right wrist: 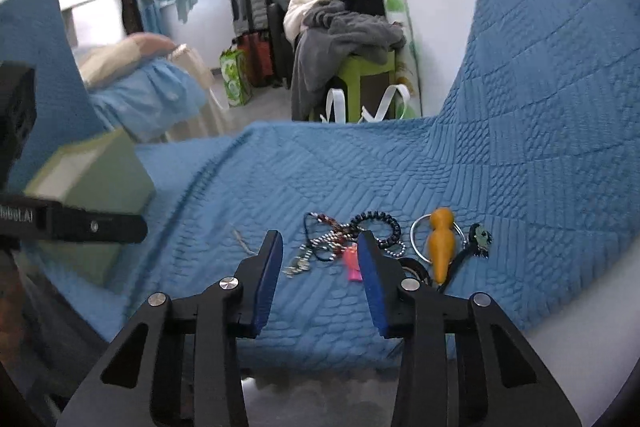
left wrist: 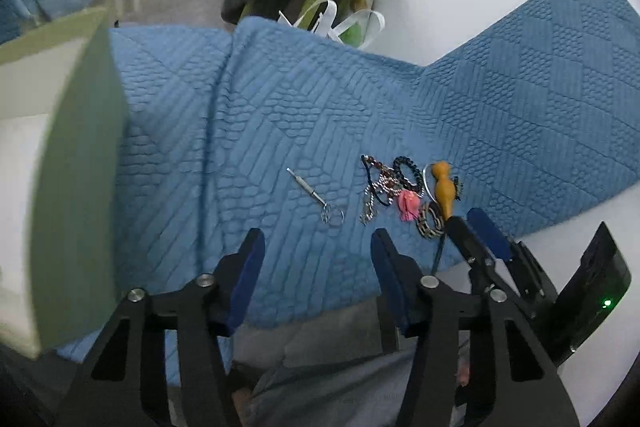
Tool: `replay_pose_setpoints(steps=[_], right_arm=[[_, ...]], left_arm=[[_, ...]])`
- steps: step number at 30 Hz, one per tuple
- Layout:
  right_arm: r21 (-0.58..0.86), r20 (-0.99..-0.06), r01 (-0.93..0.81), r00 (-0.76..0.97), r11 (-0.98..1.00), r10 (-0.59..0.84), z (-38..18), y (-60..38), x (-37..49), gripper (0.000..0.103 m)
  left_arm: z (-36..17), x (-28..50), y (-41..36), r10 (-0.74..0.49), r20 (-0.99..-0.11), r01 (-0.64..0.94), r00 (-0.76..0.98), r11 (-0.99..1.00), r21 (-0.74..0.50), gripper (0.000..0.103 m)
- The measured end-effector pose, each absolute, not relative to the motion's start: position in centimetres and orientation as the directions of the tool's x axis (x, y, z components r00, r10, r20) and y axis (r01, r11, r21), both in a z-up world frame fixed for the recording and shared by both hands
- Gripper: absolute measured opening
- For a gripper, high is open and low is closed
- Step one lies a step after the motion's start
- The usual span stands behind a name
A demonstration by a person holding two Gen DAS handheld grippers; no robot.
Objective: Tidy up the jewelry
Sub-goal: 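Grasp the pink hat charm with the right tool while the left tool grasps the small screwdriver keyring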
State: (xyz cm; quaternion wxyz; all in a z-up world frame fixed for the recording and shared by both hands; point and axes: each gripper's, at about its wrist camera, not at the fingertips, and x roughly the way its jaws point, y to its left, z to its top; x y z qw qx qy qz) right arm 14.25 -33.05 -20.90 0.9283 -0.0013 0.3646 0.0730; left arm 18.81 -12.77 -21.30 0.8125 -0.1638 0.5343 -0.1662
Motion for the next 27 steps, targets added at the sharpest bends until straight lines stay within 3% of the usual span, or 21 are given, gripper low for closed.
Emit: replay_pose_setpoints(steps=[5,12,15,20,27], right_arm=[[0.075,-0.719,-0.107,0.683,0.991,0.128,-23.8,-34.4,16.5,0.038],[0.032,-0.750,-0.114,0.654,0.993,0.099,-26.3,-34.7,18.7,0.031],[0.020,-0.773,-0.124,0.628,0.992,0.094,-27.4,-34.5,19.0,0.021],[0.017,-0.765,-0.122,0.638,0.992,0.092,-27.5,-34.5,19.1,0.021],[0.030,-0.764,-0.109,0.639,0.994,0.093,-27.4,-35.0,19.2,0.021]], left_arm=[[-23.9,21.1,-14.2,-0.463,-0.818,0.088,0.341,0.882,-0.462,0.041],[-26.3,22.5,-15.9,-0.443,-0.832,0.108,0.335,0.895,-0.433,0.040],[-27.0,22.9,-16.6,-0.434,-0.839,0.112,0.329,0.900,-0.421,0.036],[-27.8,23.7,-17.9,-0.369,-0.859,0.106,0.353,0.929,-0.356,0.026],[-27.6,23.3,-18.7,-0.305,-0.874,0.108,0.378,0.952,-0.285,0.026]])
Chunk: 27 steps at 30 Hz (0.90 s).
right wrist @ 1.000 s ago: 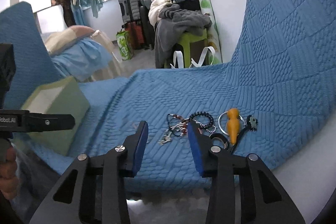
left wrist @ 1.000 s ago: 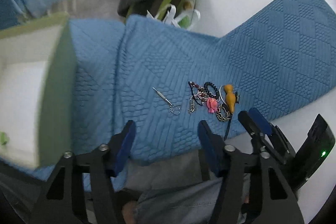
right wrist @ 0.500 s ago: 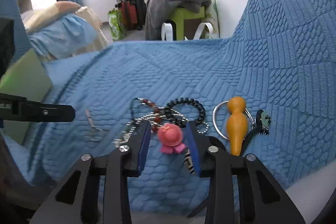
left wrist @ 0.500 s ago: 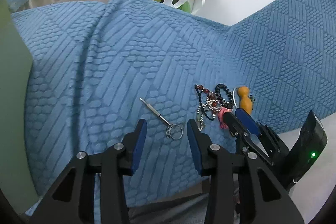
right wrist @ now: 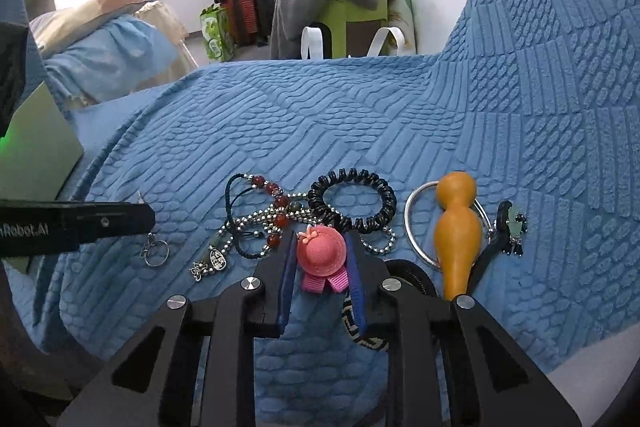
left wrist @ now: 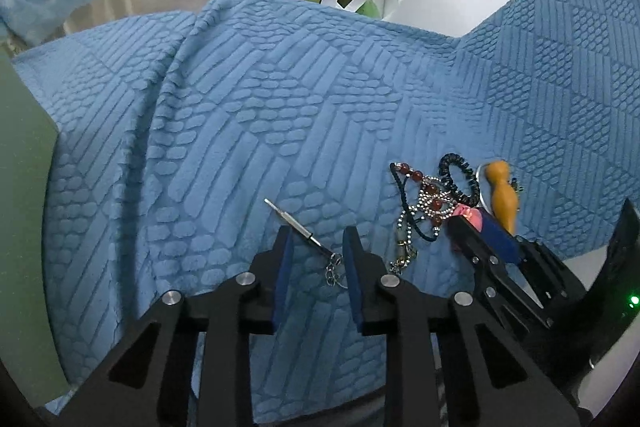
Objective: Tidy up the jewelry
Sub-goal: 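Grasp the pink hat charm with the right tool while the left tool grasps the small screwdriver keyring, then carry the pink hat charm and screwdriver keyring over the open pale-green box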
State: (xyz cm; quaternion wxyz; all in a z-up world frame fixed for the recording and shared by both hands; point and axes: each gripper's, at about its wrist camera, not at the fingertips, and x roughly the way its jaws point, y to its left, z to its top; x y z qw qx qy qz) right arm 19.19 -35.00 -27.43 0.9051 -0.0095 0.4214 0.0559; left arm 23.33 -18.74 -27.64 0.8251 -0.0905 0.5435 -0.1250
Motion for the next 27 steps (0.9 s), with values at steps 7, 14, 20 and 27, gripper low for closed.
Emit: replay_pose_setpoints(steps=[7,14,20,27], right_arm=[[0.008,-0.765,-0.117,0.639,0.993,0.082,-27.4,-34.6,19.2,0.021],[0.022,-0.773,-0.112,0.629,0.993,0.088,-27.4,-34.3,19.3,0.021],[0.051,-0.780,-0.101,0.618,0.994,0.102,-27.0,-34.1,19.0,0.021],[0.081,-0.804,-0.086,0.583,0.993,0.116,-26.6,-33.6,18.7,0.021]], left_arm=[[-27.6,23.2,-21.0,-0.180,-0.892,0.149,0.416,0.980,-0.128,0.024],[-27.8,23.4,-19.9,-0.195,-0.885,0.139,0.422,0.979,-0.149,0.004],[-27.4,22.8,-18.8,-0.235,-0.871,0.134,0.431,0.971,-0.196,0.004],[-26.1,21.1,-18.2,-0.275,-0.858,0.143,0.434,0.961,-0.236,0.004]])
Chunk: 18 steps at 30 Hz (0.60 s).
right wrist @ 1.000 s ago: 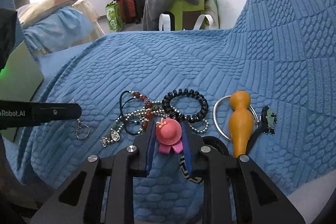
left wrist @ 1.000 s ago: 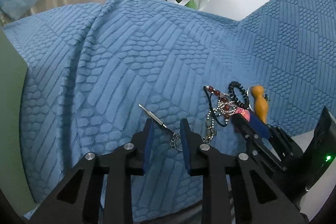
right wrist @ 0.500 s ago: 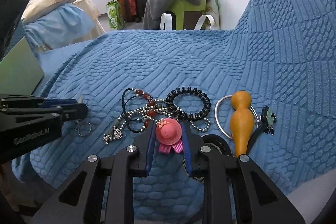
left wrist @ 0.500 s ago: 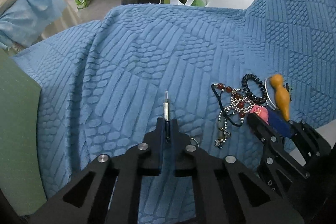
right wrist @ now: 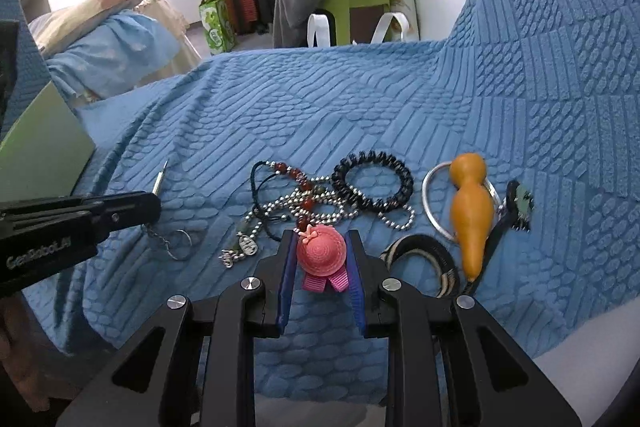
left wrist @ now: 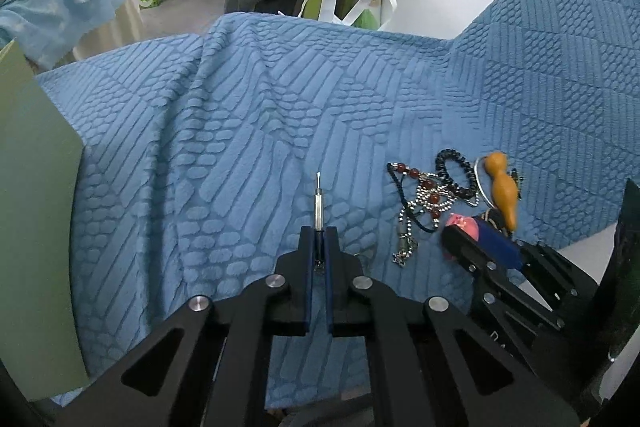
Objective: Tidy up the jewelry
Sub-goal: 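Carry the pink hat charm and screwdriver keyring over the open pale-green box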
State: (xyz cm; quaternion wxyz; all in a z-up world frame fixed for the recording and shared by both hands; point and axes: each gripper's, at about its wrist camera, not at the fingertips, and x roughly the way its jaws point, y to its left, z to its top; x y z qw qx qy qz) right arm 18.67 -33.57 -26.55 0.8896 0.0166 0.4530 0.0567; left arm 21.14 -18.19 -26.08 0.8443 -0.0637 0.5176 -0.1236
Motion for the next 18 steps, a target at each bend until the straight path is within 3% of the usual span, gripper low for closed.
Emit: replay_pose_setpoints(steps=[18], right_arm=[[0.122,-0.807,-0.087,0.571,0.989,0.150,-23.8,-29.7,17.1,0.021]], left_arm=[[-23.4,18.1,-13.0,-0.308,-0.834,0.097,0.458,0.950,-0.297,0.003]])
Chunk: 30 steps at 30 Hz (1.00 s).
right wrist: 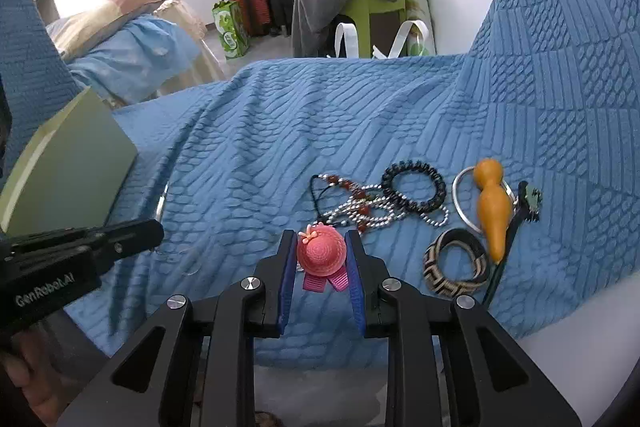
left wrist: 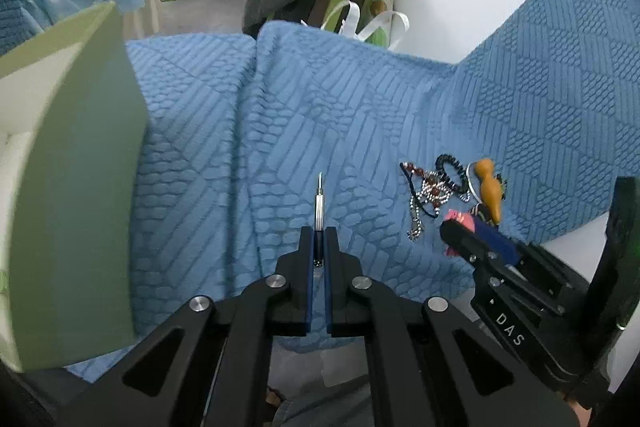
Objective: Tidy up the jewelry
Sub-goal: 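Carry the pink hat charm and screwdriver keyring over the open pale-green box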
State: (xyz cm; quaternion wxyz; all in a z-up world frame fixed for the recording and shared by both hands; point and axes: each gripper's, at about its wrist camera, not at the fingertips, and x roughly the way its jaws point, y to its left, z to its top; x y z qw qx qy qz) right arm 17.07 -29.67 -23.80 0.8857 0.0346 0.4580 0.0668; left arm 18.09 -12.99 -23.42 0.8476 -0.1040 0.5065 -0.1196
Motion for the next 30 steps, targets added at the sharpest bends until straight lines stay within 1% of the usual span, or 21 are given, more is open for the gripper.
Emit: replay_pose_setpoints(steps=[5,10,16,21,30], right_arm=[[0.125,-0.812,-0.062,0.567,0.990,0.138,-22.1,-29.4,16.3,0.021],[0.144,-0.802,-0.061,0.578,0.988,0.152,-19.1,-28.5,15.4,0.021],[0.150,-0.761,-0.102,0.623,0.983,0.180,-14.0,-26.7,15.5,0.021],[0.167,-0.724,-0.145,0.654,0.975,0.221,-9.9,-24.7,15.6,0.021],[0.170,-0.661,-0.233,0.693,0.958,0.286,-4.6,-20.5,15.5,0.021]], left_arm=[[-21.1,17.0,-11.8,-0.339,-0.816,0.101,0.468,0.938,-0.331,0.003],[-17.9,15.8,-10.6,-0.335,-0.793,0.126,0.509,0.940,-0.317,0.003],[-13.8,15.2,-8.6,-0.328,-0.762,0.133,0.558,0.942,-0.308,0.003],[-10.4,14.9,-6.7,-0.294,-0.741,0.119,0.604,0.952,-0.281,0.003],[-5.8,14.3,-2.8,-0.251,-0.701,0.109,0.668,0.964,-0.241,0.003]])
